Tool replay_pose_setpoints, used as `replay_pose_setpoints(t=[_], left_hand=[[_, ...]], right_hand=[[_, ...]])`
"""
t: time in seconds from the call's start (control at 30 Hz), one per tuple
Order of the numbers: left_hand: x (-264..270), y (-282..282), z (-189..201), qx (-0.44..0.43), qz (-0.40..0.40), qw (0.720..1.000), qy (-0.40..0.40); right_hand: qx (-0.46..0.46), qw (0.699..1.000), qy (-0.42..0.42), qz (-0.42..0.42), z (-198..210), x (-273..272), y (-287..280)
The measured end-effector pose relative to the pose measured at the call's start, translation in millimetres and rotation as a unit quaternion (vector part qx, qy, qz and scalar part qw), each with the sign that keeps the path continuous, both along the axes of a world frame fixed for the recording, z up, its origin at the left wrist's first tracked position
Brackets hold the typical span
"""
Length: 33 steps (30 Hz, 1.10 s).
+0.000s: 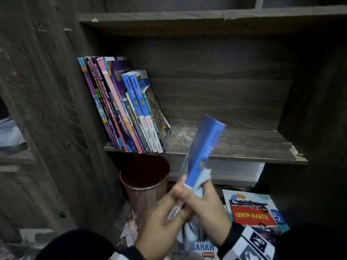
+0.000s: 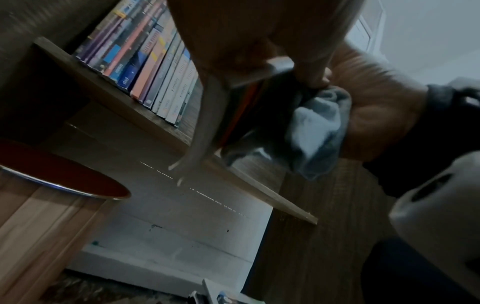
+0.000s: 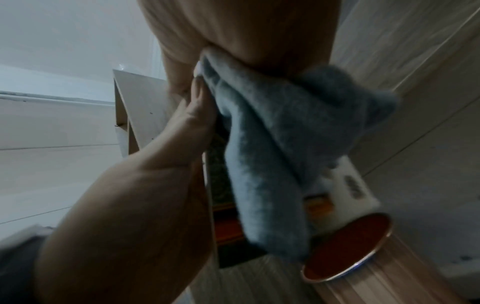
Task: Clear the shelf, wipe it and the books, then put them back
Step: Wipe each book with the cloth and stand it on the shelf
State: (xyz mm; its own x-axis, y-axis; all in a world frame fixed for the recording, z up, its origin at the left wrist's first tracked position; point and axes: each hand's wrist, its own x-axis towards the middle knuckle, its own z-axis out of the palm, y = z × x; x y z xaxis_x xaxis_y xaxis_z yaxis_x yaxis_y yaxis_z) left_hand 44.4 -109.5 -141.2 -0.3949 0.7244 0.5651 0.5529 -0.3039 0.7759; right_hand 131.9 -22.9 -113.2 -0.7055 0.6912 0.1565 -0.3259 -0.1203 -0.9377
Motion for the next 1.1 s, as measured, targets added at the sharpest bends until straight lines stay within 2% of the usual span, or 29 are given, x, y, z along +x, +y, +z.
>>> replay_pose_setpoints(t=[0.03,0.1,0.13,0.17,0.2,0.23,0.3,0.37,0.43,0.47,0.6,0.67,0.77,0.83,0.9,0.97,1.0,1.03,1.1], left_hand=[[-0.5,2.8,-3.2,-0.01,0.007,0.996,0.09],[-5.4,8.8,-13.1,-0.025,0.018,0.97,0.243],[-8.4,10.2,-14.2,-0.044,0.025,0.961,0.271],[-14.4,11.2,-15.4,-0.063,0.038,0.962,0.263],[-20.4,11.5,-13.0,-0.079,0.058,0.968,0.23],[-29.1,12.5,-10.8,-0.077,0.079,0.981,0.162],[-46.5,16.9,-0.5,-0.053,0.101,0.993,-0.017],[-60.2,20.1,11.6,-0.07,0.066,0.982,-0.16],[-64.4,21.2,14.4,-0.108,-0.01,0.95,-0.294],[-64.4,21.1,14.9,-0.121,-0.029,0.935,-0.333],[-65.6,19.5,14.2,-0.073,0.013,0.922,-0.38],[-64.7,17.2,15.1,-0.064,-0.013,0.923,-0.379],[-52.5,14.7,20.2,-0.063,-0.084,0.909,-0.402],[-46.5,14.7,19.5,-0.05,-0.079,0.92,-0.381],[-41.7,15.8,20.0,-0.029,-0.041,0.939,-0.341],[-35.0,17.8,19.7,-0.01,-0.007,0.948,-0.319],[-31.6,19.0,18.6,-0.003,0.01,0.95,-0.311],[-28.5,19.8,18.3,0.003,0.028,0.952,-0.303],[-25.8,21.1,17.4,0.017,0.064,0.954,-0.292]], right_hand=[[-0.008,0.999,0.007,-0.035,1.7,1.2,2.5],[0.008,0.995,0.025,-0.098,6.6,3.7,5.5],[0.018,0.992,0.039,-0.119,9.8,6.1,7.8],[0.03,0.989,0.045,-0.137,13.7,9.2,11.1],[0.037,0.987,0.048,-0.149,17.9,12.4,15.3],[0.047,0.987,0.057,-0.142,20.6,16.3,20.6],[0.075,0.99,0.073,-0.093,26.3,23.3,25.6],[0.097,0.992,0.077,-0.028,27.9,30.1,26.2],[0.085,0.994,0.071,0.016,29.2,36.9,26.4],[0.072,0.995,0.066,0.024,30.4,39.1,27.9],[0.094,0.994,0.032,-0.037,29.9,44.6,49.0],[0.077,0.994,0.027,-0.074,30.7,45.8,60.1],[0.048,0.994,0.032,-0.098,30.7,47.9,71.4],[0.067,0.99,0.013,-0.126,27.4,47.7,76.1],[0.082,0.98,-0.012,-0.182,19.4,44.1,80.4],[0.124,0.955,-0.075,-0.261,9.8,39.5,79.1],[0.183,0.926,-0.151,-0.293,3.9,37.0,75.9],[0.266,0.886,-0.239,-0.296,-2.6,34.9,70.4],[0.416,0.799,-0.368,-0.23,-19.4,28.2,47.1]])
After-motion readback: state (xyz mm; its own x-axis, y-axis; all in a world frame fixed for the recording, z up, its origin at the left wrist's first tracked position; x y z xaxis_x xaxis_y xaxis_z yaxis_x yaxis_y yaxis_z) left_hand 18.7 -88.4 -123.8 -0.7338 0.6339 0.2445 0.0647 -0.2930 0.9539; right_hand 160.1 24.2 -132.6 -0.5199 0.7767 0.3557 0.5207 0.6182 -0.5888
